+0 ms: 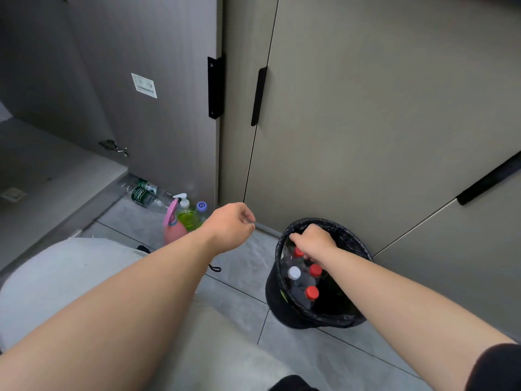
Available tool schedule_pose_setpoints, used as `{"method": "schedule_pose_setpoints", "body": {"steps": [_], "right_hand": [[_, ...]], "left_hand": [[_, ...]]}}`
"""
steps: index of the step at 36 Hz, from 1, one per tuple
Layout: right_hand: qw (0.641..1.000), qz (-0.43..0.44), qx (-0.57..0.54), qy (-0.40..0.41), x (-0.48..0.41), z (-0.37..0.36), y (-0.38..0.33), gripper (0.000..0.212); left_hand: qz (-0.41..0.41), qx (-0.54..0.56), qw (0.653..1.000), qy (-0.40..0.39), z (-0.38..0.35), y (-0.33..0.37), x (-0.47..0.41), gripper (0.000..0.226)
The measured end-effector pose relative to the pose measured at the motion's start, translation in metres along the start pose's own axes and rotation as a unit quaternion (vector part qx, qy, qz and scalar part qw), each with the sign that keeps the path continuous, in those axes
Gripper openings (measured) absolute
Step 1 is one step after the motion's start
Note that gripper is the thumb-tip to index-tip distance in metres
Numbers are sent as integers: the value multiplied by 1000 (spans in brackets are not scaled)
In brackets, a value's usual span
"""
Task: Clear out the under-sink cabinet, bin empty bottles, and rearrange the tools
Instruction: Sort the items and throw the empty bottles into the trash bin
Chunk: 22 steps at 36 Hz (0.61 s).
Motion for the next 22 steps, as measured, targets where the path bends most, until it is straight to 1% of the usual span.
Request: {"method": "schedule_pose_setpoints", "body": {"steps": [2,4,7,9,12,15,19,22], "right_hand": [[998,45,7,42,-5,14,-20,38],[995,76,-34,61,-6,24,-42,35],[987,124,-98,40,1,25,-83,16],[978,171,-120,12,13,17,-116,14],[961,238,-134,-43,34,-5,-167,12],[944,274,-140,-121,52,-41,-214,11],[926,301,-122,-194,64,-98,-273,16],[914,303,-104,-249,66,-148,-313,17]], "left_hand": [[2,-6,1000,-6,9,0,-3,8],[9,-14,1000,-21,26,0,-7,7],[-1,-83,995,-53,67,-5,-13,12],[1,-120,991,-51,99,-20,-17,15],[38,-139,990,3,147,-62,-25,15],[89,-135,985,67,186,-119,-28,10],[165,-82,973,138,213,-200,-24,12],[213,-18,962,169,214,-252,-23,12]]}}
Point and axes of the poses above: each hand's wrist, its own x-axis away from the middle knuckle, its own z-axis out of the back of the hand, y = z × x, the point moved 8 cm from there along -x, towards the middle knuckle, and after that the axes turned 13 degrees about y, right-handed, at the moved point
